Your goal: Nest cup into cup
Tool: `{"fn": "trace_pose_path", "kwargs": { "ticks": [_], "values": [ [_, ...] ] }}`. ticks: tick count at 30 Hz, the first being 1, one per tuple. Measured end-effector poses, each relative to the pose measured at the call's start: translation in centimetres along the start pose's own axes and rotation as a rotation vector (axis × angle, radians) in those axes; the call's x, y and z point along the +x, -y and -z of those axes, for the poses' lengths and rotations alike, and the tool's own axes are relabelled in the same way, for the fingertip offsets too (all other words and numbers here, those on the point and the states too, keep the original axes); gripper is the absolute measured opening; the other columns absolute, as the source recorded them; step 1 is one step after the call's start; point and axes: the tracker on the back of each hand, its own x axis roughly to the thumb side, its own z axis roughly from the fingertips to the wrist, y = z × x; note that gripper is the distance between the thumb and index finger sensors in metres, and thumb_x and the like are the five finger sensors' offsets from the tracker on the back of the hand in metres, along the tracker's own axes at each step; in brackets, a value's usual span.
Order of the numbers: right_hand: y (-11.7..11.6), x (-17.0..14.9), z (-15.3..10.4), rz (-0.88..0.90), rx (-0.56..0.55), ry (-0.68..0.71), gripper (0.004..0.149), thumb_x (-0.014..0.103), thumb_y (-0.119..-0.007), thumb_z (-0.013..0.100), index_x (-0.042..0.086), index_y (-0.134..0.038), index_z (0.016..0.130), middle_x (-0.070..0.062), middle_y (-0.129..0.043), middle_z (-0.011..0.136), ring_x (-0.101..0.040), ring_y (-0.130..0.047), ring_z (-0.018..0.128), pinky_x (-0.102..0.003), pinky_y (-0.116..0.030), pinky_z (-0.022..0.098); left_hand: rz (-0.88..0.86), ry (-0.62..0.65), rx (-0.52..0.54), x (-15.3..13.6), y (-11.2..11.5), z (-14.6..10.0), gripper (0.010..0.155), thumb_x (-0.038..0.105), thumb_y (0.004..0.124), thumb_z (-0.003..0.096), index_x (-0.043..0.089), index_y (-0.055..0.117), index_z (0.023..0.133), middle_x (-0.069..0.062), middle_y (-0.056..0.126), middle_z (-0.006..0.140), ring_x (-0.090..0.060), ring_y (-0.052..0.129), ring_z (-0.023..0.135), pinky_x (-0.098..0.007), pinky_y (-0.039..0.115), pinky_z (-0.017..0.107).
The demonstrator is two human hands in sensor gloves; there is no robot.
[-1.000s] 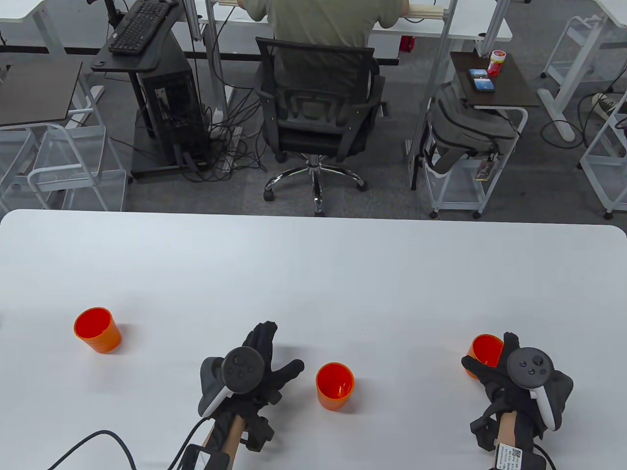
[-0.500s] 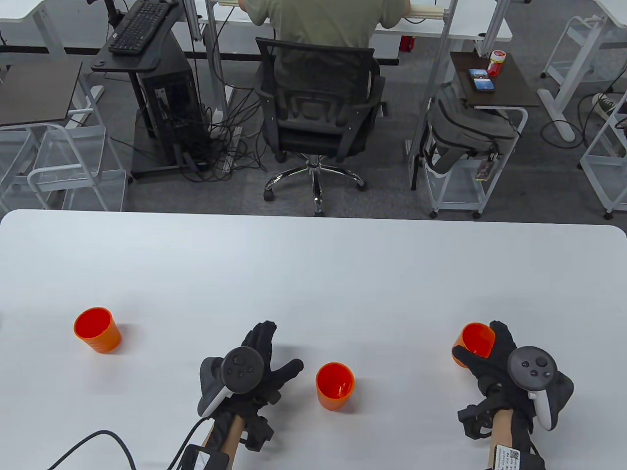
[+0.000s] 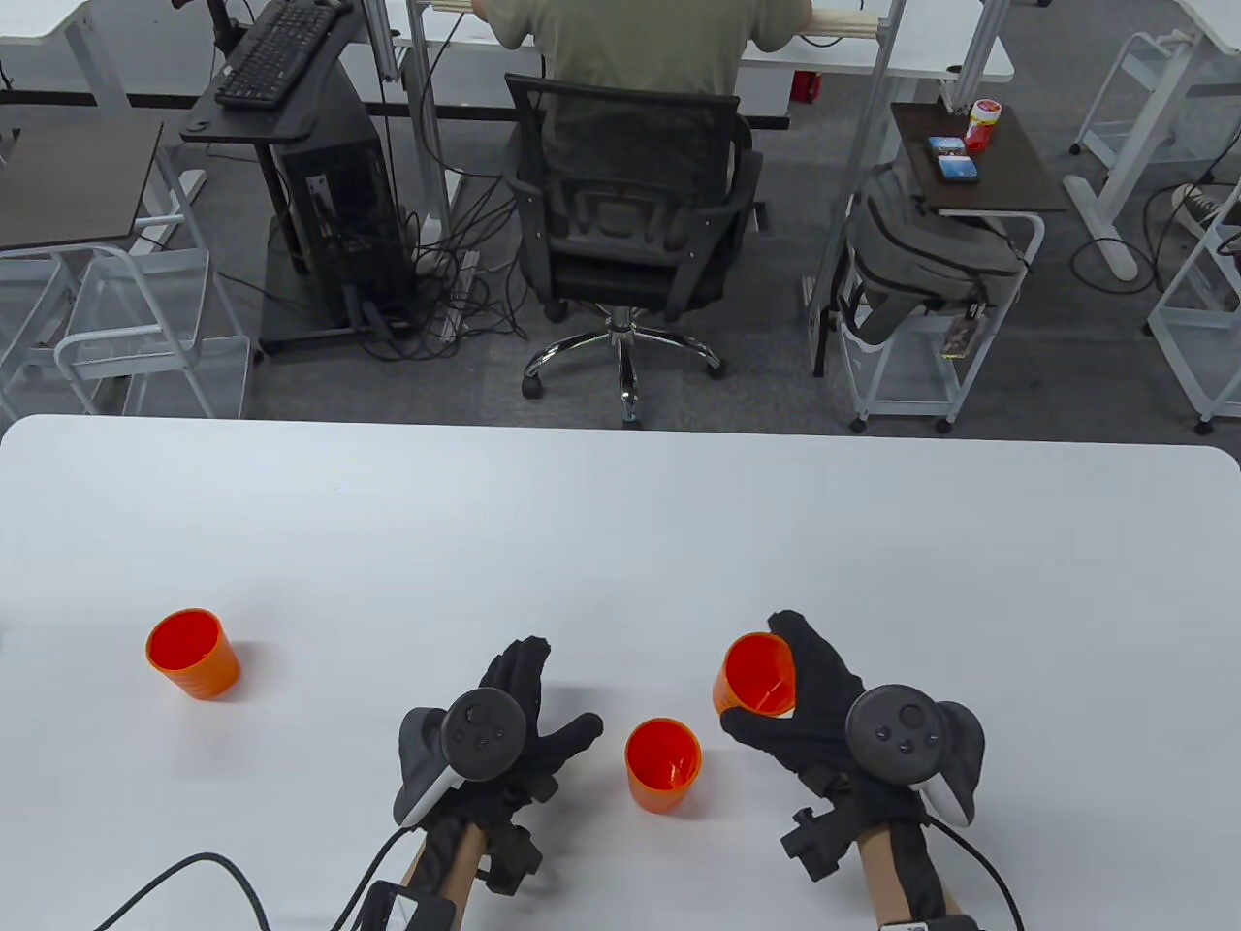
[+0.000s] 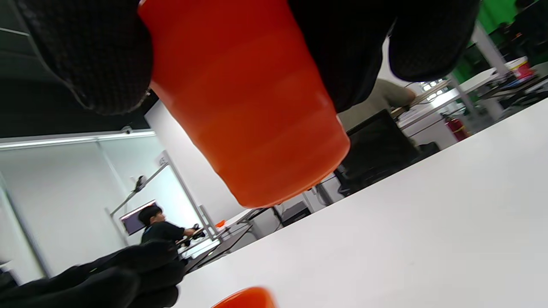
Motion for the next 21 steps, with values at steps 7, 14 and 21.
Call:
{"fn": "trace_pose_path", "kwargs": {
  "ticks": [7,14,21],
  "values": [
    [-3.0,2.5,0.0,-0.048,0.097,0.077,0.103,0.058,-0.089,0.044,-0.002,-0.043,0.114,-0.026,-0.065,0.106,-0.049,-0.078,0.089,-0.069,-0.065,0.062,-0.003,-0.004,0.001,-0.1,0.0,0.0,0.100,0.070,0.070,0.0490,0.004,0.037,0.117,-0.029,0.049,0.122,-0.054,0.058,0.107,-0.070,0.061,0.072],
    [-4.6,2.7,-0.1,-0.061,0.149,0.093,0.103,0.058,-0.089,0.044,-0.003,-0.044,0.113,-0.027,-0.066,0.106,-0.048,-0.077,0.090,-0.069,-0.064,0.062,0.001,-0.006,0.001,-0.1,0.0,0.0,0.100,0.070,0.070,0.0490,0.003,0.037,0.117,-0.030,0.049,0.122,-0.054,0.058,0.107,-0.070,0.061,0.072],
    [-5.8,2.7,-0.2,-0.096,0.194,0.090,0.102,0.057,-0.088,0.045,-0.003,-0.043,0.113,-0.028,-0.065,0.106,-0.048,-0.076,0.091,-0.070,-0.063,0.063,0.004,-0.008,-0.004,-0.2,0.0,0.0,0.100,0.069,0.070,0.0490,0.003,0.037,0.117,-0.030,0.049,0.122,-0.054,0.058,0.107,-0.070,0.061,0.072]
  ]
}}
